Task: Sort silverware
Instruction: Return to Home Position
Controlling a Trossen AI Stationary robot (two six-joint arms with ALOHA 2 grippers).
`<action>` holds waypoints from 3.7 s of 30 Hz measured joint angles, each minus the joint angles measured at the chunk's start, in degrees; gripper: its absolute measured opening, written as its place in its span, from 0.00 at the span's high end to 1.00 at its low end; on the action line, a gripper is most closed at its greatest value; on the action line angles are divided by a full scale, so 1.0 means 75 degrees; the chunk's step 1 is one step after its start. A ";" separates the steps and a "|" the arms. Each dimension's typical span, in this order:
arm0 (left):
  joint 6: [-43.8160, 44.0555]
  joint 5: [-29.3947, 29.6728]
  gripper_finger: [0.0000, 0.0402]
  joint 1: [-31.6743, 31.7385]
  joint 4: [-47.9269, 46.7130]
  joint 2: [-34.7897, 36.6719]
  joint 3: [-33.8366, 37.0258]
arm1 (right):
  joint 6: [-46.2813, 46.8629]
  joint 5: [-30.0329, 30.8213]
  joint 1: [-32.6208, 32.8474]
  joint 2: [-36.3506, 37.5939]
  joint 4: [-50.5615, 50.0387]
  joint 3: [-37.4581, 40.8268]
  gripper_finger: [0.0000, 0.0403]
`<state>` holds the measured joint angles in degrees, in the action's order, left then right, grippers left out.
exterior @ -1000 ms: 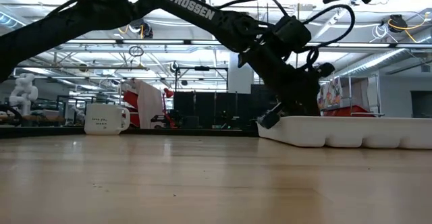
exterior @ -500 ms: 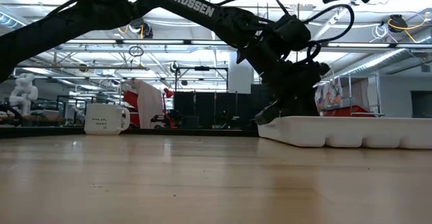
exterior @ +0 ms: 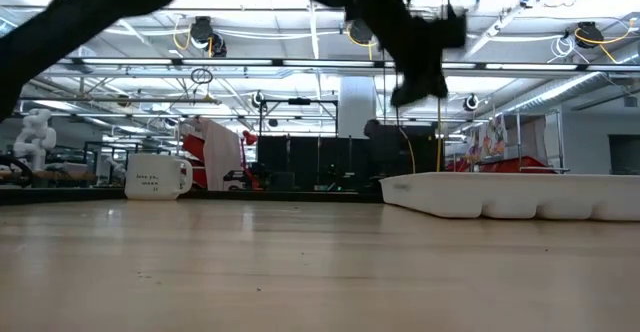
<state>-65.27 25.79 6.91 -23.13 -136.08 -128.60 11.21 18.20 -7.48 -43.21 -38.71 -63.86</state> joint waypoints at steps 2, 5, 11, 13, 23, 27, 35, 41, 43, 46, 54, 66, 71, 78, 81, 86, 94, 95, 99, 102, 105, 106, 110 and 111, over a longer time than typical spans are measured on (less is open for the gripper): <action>0.1401 0.0232 0.88 0.0048 -0.0265 0.0607 0.0003 | -0.0120 -0.0336 0.0020 0.0066 0.0387 0.0000 0.60; 0.3485 0.0209 0.88 0.0249 -0.0985 0.1737 0.0002 | -0.0166 -0.0452 0.0014 0.0173 0.0622 -0.0002 0.60; 0.5880 -0.0208 0.88 0.0758 -0.2427 0.4141 -0.0012 | 0.0375 -0.0600 0.0014 0.0855 -0.0290 -0.0231 0.60; 0.6252 -0.0236 0.88 0.0928 -0.2830 0.4914 -0.0012 | -0.0090 -0.1325 0.0011 0.1245 -0.0376 -0.0302 0.60; 0.7503 0.0026 0.88 0.1198 -0.5289 0.8557 0.0559 | -0.1271 -0.2673 0.0013 0.3874 -0.0903 -0.1199 0.60; 0.8061 -0.0778 0.88 0.1075 -0.5186 0.9989 0.1515 | -0.1290 -0.2818 0.0011 0.4925 -0.1416 -0.1171 0.60; 0.8798 -0.1845 0.88 0.1003 -0.2274 1.3120 0.6142 | -0.0523 -0.3243 -0.0023 0.5578 -0.1382 -0.0225 0.60; 0.9951 -0.1923 0.88 0.0989 0.0780 1.5368 1.0538 | -0.0290 -0.3390 -0.0018 0.5724 -0.0272 0.1176 0.60; 1.0333 -0.2221 0.88 0.0972 0.1705 1.6021 1.1831 | -0.0155 -0.3702 -0.0018 0.5727 0.0260 0.1619 0.60; 1.0886 -0.2726 0.88 0.0959 0.3345 1.6817 1.3547 | -0.0111 -0.4402 -0.0018 0.5722 0.1291 0.2440 0.60; 1.1622 -0.3335 0.88 0.0954 0.5769 1.8130 1.6124 | 0.0606 -0.5064 -0.0018 0.5729 0.3798 0.4572 0.60; 1.2356 -0.2995 0.88 0.0147 0.5717 1.8130 1.7092 | 0.1371 -0.5705 0.0002 0.5743 0.9420 0.8426 0.60; 1.2318 -0.2133 0.88 -0.0402 0.5016 1.8115 1.7095 | 0.1043 -0.5876 0.0014 0.5728 0.8782 0.8408 0.60; 1.2234 -0.0932 0.88 -0.1312 0.4312 1.8019 1.7096 | 0.1247 -0.5658 0.0011 0.5728 0.7937 0.8422 0.60; 1.2140 -0.0672 0.88 -0.1605 0.4137 1.8001 1.7098 | 0.0951 -0.5654 0.0014 0.5728 0.7974 0.8408 0.60; 1.1995 -0.0056 0.88 -0.1885 0.3983 1.7996 1.7098 | 0.0827 -0.5646 0.0014 0.5728 0.7626 0.8408 0.60; 1.2203 -0.2391 0.88 -0.1899 0.4467 1.7999 1.7101 | 0.0611 -0.5922 0.0014 0.5728 0.7573 0.8411 0.60; 1.2323 -0.2755 0.88 -0.1899 0.4427 1.7999 1.7101 | 0.0578 -0.6090 0.0014 0.5728 0.7555 0.8411 0.60; 1.2648 -0.3630 0.88 -0.1899 0.3741 1.7999 1.7101 | 0.0550 -0.6214 0.0014 0.5727 0.7212 0.8411 0.60; 1.2717 -0.3768 0.88 -0.1899 0.3208 1.7966 1.7101 | 0.0550 -0.6012 0.0014 0.5727 0.7018 0.8409 0.60; 1.2648 -0.3793 0.88 -0.1897 0.3205 1.7924 1.7101 | 0.0553 -0.5998 0.0014 0.5726 0.6909 0.8411 0.60; 1.2623 -0.3793 0.88 -0.1897 0.3205 1.7926 1.7101 | 0.0551 -0.5999 0.0014 0.5726 0.6915 0.8411 0.60; 1.2645 -0.3793 0.88 -0.1897 0.3205 1.7926 1.7101 | 0.0550 -0.6003 0.0014 0.5726 0.6913 0.8411 0.60; 1.2645 -0.3793 0.88 -0.1897 0.3204 1.7926 1.7101 | 0.0551 -0.6004 0.0014 0.5726 0.6913 0.8411 0.60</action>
<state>29.56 -2.66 -7.31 0.90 -1.63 -0.34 15.34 -26.82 -7.38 -0.27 13.14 -0.78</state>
